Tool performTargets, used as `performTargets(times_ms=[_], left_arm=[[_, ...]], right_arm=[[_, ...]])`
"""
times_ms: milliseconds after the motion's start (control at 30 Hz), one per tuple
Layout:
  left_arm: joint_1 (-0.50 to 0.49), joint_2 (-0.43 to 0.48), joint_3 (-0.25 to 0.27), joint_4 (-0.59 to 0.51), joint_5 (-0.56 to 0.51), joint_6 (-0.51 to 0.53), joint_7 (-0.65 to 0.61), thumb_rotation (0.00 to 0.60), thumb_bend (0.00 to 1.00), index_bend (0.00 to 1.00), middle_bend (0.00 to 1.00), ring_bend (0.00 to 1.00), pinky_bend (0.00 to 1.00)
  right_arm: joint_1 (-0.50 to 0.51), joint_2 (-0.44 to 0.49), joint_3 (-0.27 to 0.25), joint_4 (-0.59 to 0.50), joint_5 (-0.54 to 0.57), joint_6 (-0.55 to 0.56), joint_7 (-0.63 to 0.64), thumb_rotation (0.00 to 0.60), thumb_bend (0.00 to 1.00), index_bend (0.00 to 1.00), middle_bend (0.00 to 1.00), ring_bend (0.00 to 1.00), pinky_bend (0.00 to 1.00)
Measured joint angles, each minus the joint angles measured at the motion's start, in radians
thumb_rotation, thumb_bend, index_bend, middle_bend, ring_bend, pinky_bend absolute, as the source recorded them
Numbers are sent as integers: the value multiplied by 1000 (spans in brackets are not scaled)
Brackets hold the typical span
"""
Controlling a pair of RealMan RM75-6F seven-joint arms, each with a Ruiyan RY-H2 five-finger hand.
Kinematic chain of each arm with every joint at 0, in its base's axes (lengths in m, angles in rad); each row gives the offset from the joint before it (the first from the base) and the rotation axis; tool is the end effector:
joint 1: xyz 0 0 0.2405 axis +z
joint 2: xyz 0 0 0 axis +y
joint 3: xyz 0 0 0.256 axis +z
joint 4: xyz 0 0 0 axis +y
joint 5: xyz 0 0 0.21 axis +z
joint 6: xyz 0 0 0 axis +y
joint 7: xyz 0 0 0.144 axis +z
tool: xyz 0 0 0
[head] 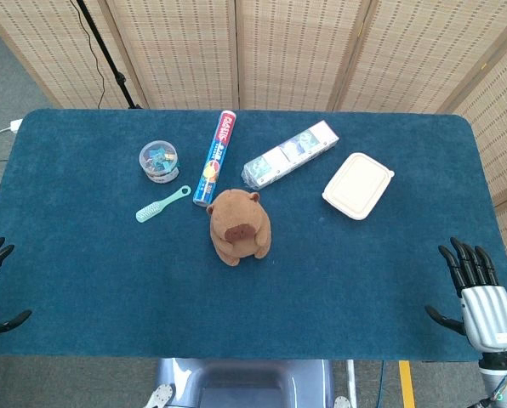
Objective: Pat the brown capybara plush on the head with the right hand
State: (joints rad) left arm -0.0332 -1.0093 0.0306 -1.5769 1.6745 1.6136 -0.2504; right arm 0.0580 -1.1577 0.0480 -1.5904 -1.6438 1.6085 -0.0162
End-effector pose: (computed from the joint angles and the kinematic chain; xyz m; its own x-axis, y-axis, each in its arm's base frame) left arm -0.3091 0.1471 0.1921 0.2976 0.0041 0.9547 0.9462 -0.1345 -0.2944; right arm -0.2910 -0.1703 0.1568 0.3886 0.1094 0.9149 -0.9077 -0.1252 0.4005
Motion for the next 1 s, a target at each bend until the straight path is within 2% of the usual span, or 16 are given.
performTargets(times_ms=[133, 400, 433, 500, 567, 600, 700, 867, 1000], left_arm=[[-1, 0, 1, 1, 1, 0, -4, 600, 0, 0, 0, 0, 0], [-4, 1, 0, -2, -3, -6, -1, 600, 0, 0, 0, 0, 0], [-3, 1, 0, -2, -2, -3, -1, 600, 0, 0, 0, 0, 0], [-2, 1, 1, -1, 0, 0, -3, 600, 0, 0, 0, 0, 0], [-1, 2, 1, 0, 0, -1, -4, 600, 0, 0, 0, 0, 0], [-1, 2, 1, 0, -1, -1, -5, 600, 0, 0, 0, 0, 0], [0, 4, 2, 0, 0, 3, -9, 600, 0, 0, 0, 0, 0], [5, 3, 2, 4, 3, 15, -12, 600, 0, 0, 0, 0, 0], [8, 3, 3, 5, 6, 22, -15, 600, 0, 0, 0, 0, 0]], right_arm=[[1, 2, -3, 1, 6, -13, -7, 469, 0, 0, 0, 0, 0], [3, -8, 2, 6, 24, -23, -23, 458, 0, 0, 0, 0, 0], [3, -8, 3, 5, 26, -23, -25, 438, 0, 0, 0, 0, 0], [2, -10, 5, 5, 30, -23, -29, 295, 0, 0, 0, 0, 0], [0, -13, 6, 4, 39, -24, -25, 183, 0, 0, 0, 0, 0], [0, -14, 6, 1, 44, -26, -20, 158, 0, 0, 0, 0, 0], [-3, -13, 7, -17, 65, -36, 23, 132, 0, 0, 0, 0, 0], [-16, 2, 17, -67, 122, -44, 61, 128, 0, 0, 0, 0, 0], [-19, 14, 23, -83, 120, -41, 76, 128, 0, 0, 0, 0, 0]])
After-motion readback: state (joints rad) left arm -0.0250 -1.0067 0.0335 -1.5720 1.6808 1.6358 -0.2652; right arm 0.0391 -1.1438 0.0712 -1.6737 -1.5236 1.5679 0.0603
